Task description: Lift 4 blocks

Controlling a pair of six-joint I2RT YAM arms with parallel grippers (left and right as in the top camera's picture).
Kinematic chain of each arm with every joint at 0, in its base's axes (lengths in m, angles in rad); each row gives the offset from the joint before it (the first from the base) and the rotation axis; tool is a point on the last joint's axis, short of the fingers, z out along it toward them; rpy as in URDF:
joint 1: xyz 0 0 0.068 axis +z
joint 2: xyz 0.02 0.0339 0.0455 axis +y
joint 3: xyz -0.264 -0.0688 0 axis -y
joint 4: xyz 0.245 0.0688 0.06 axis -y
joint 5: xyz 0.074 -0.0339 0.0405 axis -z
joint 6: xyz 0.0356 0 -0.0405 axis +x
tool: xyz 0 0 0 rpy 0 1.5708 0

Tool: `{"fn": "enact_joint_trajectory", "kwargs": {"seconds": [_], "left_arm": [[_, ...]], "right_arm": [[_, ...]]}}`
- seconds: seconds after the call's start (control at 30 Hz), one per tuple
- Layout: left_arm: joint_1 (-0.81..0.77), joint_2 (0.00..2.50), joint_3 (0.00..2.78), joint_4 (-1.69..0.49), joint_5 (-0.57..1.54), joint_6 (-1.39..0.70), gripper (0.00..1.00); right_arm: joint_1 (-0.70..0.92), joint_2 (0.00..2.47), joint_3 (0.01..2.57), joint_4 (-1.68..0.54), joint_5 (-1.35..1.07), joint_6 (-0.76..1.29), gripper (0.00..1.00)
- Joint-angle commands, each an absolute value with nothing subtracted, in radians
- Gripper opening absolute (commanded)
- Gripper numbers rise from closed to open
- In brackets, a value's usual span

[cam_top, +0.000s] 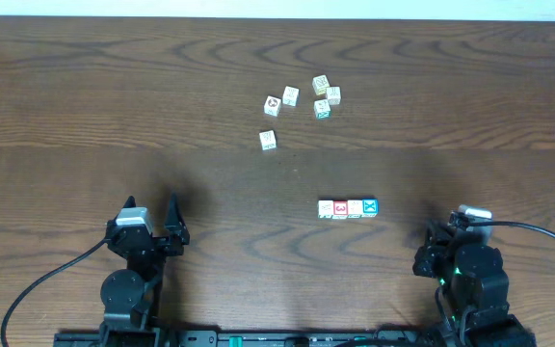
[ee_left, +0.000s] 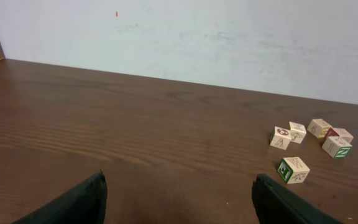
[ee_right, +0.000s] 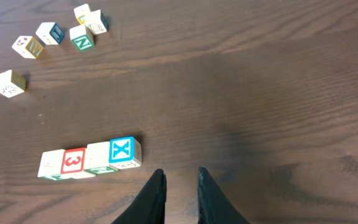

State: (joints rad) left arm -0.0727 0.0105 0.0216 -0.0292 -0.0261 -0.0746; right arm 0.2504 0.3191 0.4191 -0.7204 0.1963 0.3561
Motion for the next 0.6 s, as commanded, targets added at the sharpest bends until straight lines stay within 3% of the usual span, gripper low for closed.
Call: {"fn": "enact_joint_trajectory", "kwargs": {"seconds": [0.0, 0.37, 0.57], "left_arm": [[-0.067, 0.005, 0.004, -0.070, -0.049, -0.076, 0.75], [-0.067, 0.005, 0.004, -0.068, -0.050, -0.078, 0.75], [-0.067, 0.005, 0.024, -0.063, 0.125, -0.088, 0.75]], "right_arm": [[0.242, 0.327, 0.415, -0.717, 0.212, 0.358, 0.17], [0.242, 0.327, 0.415, -0.730, 0.213, 0.366, 0.23], [0.242, 0.327, 0.415, -0.746, 0.213, 0.366, 0.24]]}}
